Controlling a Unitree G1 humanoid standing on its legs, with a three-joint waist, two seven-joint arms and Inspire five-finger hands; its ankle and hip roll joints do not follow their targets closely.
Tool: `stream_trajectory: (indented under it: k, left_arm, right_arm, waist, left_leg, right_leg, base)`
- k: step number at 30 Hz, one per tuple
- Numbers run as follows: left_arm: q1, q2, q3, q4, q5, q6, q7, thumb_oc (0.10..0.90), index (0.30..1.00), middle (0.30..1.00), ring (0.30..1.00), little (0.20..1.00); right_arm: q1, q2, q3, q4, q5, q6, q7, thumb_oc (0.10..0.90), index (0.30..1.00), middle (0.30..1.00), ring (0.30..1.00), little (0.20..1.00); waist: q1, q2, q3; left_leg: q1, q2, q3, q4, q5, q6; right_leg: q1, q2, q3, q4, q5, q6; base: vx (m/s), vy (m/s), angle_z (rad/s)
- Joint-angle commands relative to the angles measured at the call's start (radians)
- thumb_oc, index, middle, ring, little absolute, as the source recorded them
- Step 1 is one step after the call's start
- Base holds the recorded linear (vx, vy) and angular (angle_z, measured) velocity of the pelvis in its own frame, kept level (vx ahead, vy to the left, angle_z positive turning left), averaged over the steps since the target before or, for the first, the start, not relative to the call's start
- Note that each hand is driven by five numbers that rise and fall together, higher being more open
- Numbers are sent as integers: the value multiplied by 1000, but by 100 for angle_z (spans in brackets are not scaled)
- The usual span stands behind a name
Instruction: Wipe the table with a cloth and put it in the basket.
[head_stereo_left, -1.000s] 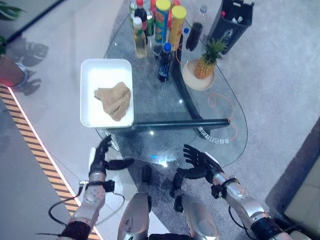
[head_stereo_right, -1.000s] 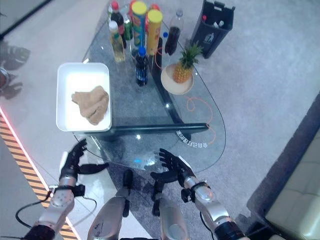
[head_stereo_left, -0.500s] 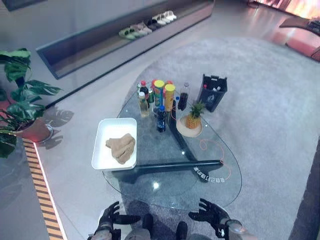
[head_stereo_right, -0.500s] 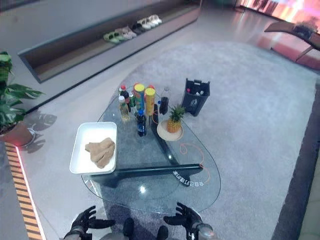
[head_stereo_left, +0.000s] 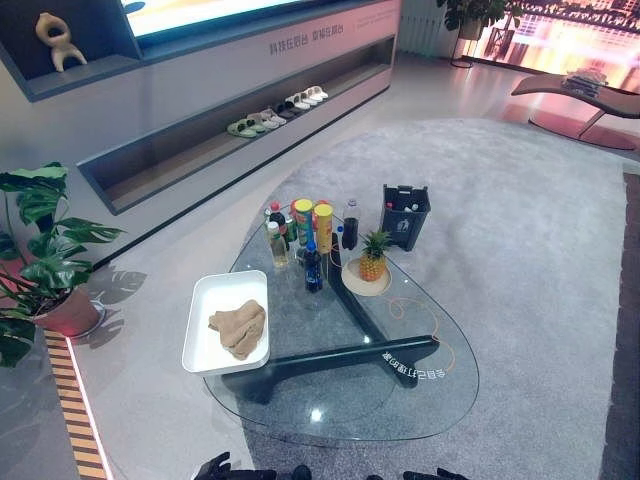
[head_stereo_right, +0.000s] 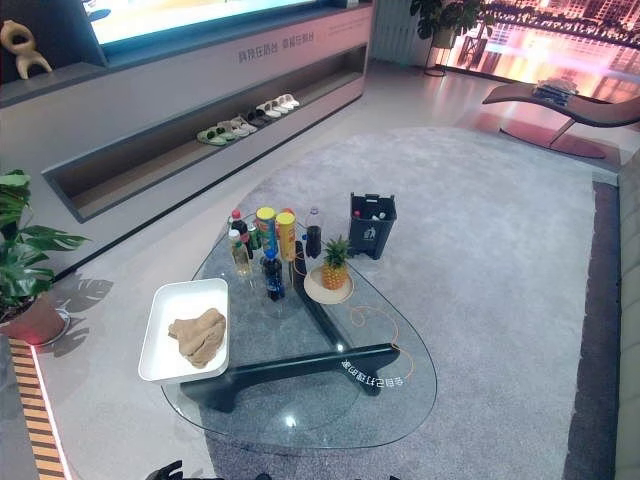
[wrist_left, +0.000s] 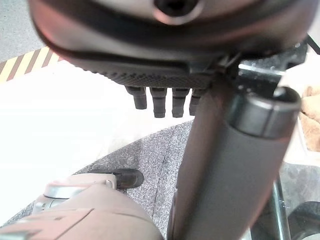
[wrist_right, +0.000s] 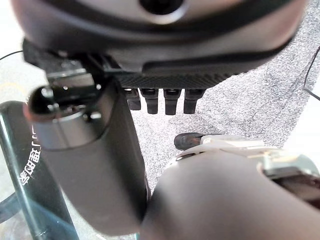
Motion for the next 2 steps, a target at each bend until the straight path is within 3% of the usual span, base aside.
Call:
stream_trajectory:
  k: [1, 2]
  left_arm:
    - [-50, 0, 7, 46, -7, -35, -9, 800, 900, 900, 900, 900]
    - [-52, 0, 3, 45, -17, -32, -16, 800, 900, 900, 900, 900]
  right_arm:
    - [-39, 5, 5, 40, -41, -28, -3, 800, 900, 900, 900, 900]
    - [-41, 4, 11, 42, -49, -31, -3, 800, 900, 900, 900, 900]
  waist:
    - [2, -12, 31]
    - [2, -12, 30]
  left_leg:
    - [33, 32, 5, 18, -80, -13]
    - [33, 32, 6, 17, -80, -13]
  right_leg:
    - [-3, -57, -3, 58, -18, 62]
    - [-4, -57, -4, 57, -18, 62]
  base:
    - [0, 0, 0]
    - [0, 0, 0]
